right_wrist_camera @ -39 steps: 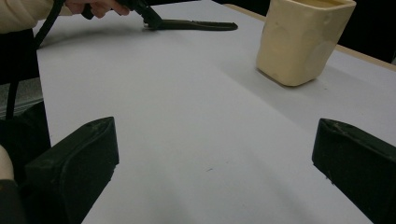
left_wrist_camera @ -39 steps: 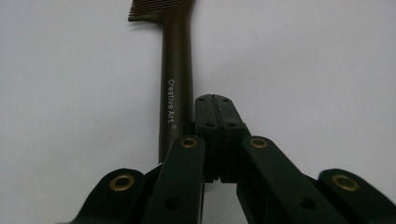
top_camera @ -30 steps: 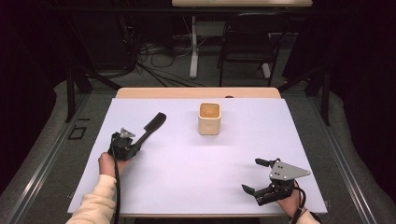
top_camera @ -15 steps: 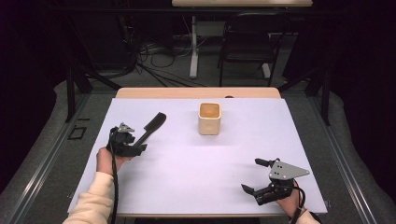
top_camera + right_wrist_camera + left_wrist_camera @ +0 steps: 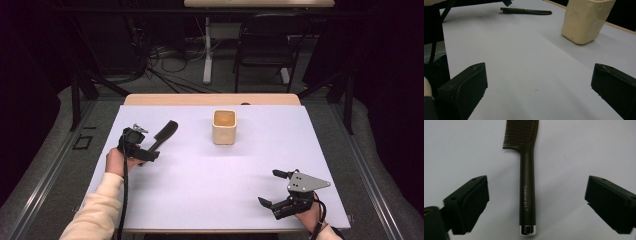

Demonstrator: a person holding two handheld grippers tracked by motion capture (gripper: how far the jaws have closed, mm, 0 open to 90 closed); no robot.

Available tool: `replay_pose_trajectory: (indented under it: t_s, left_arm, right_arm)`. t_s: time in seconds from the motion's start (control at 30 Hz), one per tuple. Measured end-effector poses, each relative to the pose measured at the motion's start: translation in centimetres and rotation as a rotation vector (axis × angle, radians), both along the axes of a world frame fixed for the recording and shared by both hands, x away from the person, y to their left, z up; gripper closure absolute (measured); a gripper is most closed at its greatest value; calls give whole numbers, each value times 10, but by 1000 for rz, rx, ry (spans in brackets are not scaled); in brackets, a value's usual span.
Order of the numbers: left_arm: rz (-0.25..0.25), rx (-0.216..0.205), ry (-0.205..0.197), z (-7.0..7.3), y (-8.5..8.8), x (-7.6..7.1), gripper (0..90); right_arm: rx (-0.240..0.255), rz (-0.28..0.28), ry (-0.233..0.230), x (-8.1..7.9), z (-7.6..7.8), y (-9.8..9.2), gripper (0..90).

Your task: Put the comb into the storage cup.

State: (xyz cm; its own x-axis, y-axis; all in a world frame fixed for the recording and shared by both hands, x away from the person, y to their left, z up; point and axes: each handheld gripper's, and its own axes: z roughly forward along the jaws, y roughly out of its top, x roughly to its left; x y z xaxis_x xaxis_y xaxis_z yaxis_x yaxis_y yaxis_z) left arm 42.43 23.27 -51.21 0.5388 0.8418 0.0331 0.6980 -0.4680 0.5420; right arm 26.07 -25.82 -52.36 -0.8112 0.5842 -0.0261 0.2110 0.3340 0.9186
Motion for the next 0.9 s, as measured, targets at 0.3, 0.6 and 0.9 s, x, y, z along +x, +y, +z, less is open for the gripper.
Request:
replay_pose_trajectory:
  t_s: [0.3, 0.6, 0.9]
  left_arm:
    - [-9, 60, 62, -1, -12, 21, 24]
    - [-17, 87, 129, -4, -17, 42, 383]
    - [-19, 111, 191, -8, -18, 55, 571]
  right_arm:
    - [-2, 0, 1, 0, 0, 0, 0]
    - [1, 4, 1, 0, 0, 0, 0]
    - [1, 4, 1, 0, 0, 0, 0]
